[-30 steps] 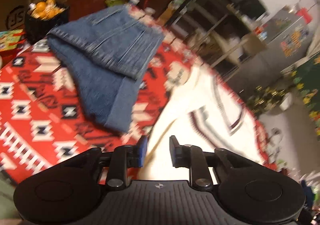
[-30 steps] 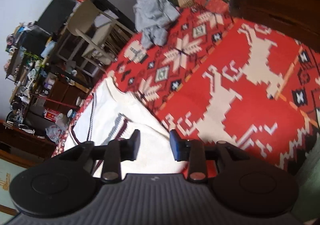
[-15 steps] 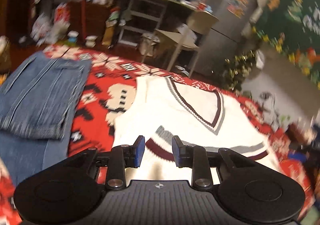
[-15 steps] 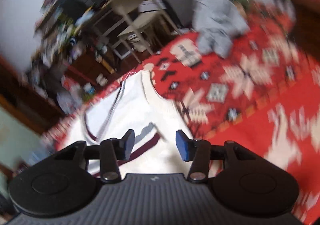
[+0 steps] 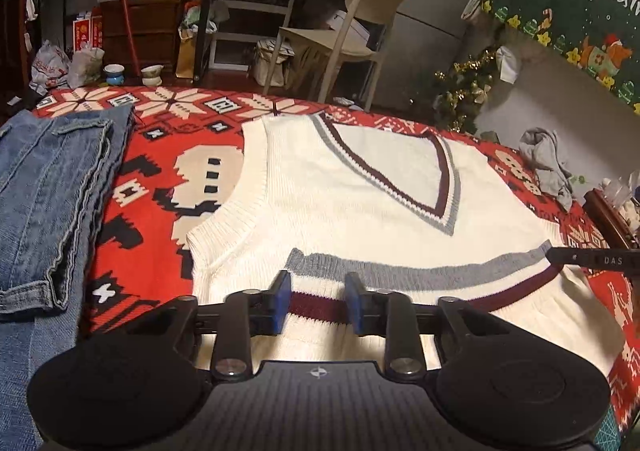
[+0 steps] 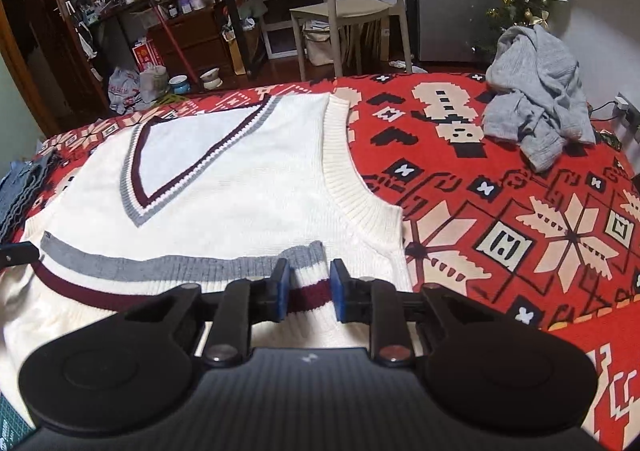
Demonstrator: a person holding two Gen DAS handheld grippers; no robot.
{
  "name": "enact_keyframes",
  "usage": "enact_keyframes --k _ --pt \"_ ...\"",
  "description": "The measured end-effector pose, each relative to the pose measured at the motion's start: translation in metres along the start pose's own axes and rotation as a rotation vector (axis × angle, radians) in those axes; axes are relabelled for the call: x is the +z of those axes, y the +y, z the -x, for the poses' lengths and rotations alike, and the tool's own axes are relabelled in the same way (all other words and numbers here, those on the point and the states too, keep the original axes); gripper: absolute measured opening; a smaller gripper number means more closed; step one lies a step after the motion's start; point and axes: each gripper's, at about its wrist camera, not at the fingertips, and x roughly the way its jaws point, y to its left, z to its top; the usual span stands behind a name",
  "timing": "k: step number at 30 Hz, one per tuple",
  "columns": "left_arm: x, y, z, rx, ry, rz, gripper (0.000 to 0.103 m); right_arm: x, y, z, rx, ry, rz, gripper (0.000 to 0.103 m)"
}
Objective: Fold clothes
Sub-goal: 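Open both tools and release the hem, then pull back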
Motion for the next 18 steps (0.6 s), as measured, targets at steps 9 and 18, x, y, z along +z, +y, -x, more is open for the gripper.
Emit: enact_keyframes --k 9,18 --pt "0.005 -0.005 0.029 0.066 -0.153 -0.028 0.000 0.008 0.005 0.030 -0.030 -0.088 -0.004 0.006" --pt "0.005 0.000 0.015 0.038 -0.079 0.016 0.004 0.001 -0.007 0.014 -0.055 -0.044 -0.034 0.011"
